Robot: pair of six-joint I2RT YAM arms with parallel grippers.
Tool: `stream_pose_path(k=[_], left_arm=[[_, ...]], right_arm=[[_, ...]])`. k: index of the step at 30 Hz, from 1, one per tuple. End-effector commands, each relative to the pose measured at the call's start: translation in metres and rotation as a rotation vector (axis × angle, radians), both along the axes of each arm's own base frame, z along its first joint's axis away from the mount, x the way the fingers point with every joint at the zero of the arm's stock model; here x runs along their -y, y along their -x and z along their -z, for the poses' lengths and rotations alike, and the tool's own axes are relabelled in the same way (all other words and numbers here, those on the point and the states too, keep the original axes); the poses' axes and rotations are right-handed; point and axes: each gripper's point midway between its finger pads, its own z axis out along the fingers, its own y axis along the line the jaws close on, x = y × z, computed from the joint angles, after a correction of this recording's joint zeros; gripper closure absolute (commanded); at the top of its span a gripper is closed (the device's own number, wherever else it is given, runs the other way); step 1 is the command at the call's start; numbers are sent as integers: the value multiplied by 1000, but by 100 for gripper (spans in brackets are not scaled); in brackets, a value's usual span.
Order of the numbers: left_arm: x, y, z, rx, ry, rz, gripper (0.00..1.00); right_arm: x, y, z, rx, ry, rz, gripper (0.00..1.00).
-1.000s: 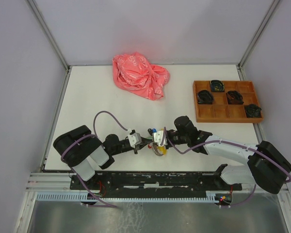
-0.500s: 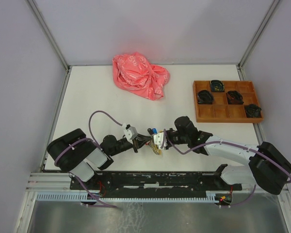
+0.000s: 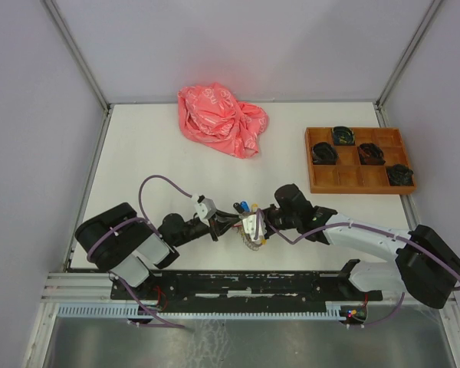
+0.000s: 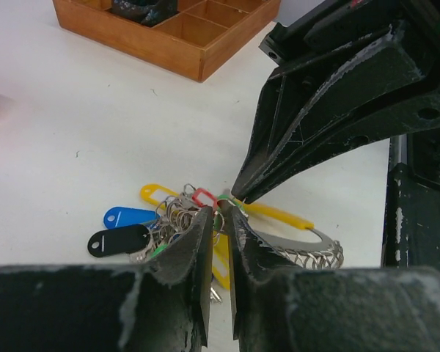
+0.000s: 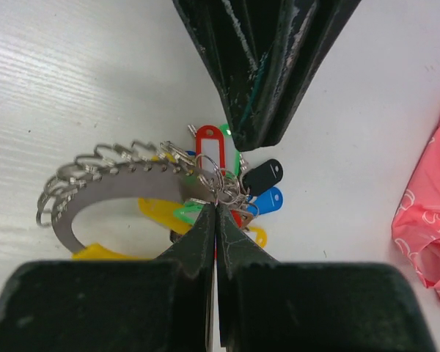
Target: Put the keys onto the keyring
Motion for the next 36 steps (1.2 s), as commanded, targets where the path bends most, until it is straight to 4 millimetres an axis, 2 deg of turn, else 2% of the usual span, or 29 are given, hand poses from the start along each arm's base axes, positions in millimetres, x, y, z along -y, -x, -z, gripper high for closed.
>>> stream_pose_path(k=[1,7,13,19,27,36], left_arm=[[3,3,-41,98,136,16,79],[8,7,-31,109,100,62,72],[25,23,-21,128,68,218,60],[31,14,-10,219,14,220,57],[41,10,-4,250,-3,257,58],[46,12,7,220,-14,291,66]], right_arm=[[-1,-4,-23,57,1,-22,99],[3,-2,-25,55,41,-35,99],[6,0,-23,46,65,-46,99],[6,2,-20,39,82,-59,99],[6,2,-20,37,86,-62,100],[3,1,-18,32,85,-71,99]])
